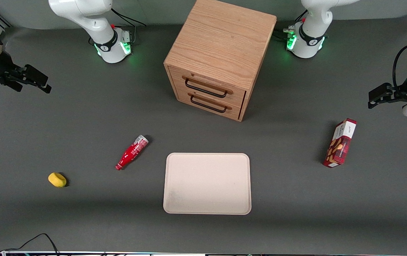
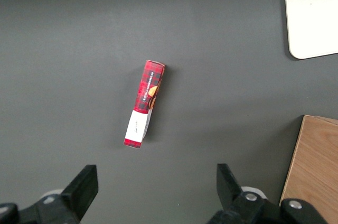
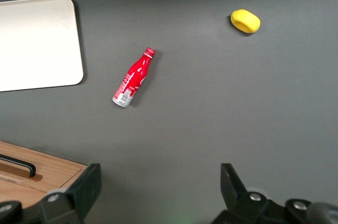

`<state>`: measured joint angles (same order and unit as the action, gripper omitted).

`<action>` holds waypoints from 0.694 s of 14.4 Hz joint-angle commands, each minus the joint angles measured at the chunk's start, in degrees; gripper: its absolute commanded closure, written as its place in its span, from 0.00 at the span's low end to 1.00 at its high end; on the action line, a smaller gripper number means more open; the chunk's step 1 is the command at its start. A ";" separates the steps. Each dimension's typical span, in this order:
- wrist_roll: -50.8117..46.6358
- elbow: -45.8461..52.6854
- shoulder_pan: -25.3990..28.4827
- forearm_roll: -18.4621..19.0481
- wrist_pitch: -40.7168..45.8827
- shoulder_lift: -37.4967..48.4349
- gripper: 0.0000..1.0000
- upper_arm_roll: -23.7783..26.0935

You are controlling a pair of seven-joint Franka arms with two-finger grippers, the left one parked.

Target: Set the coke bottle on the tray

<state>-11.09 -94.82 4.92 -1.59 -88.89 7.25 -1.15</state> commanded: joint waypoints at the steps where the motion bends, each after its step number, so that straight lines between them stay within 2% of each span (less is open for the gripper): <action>1: 1.25 1.74 0.00 -1.13 1.70 -0.75 0.00 -0.26; 10: 0.37 1.74 0.18 -1.05 3.20 -1.36 0.00 0.27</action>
<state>-10.90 -94.54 4.94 -1.59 -86.60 6.97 -1.08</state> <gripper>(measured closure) 0.000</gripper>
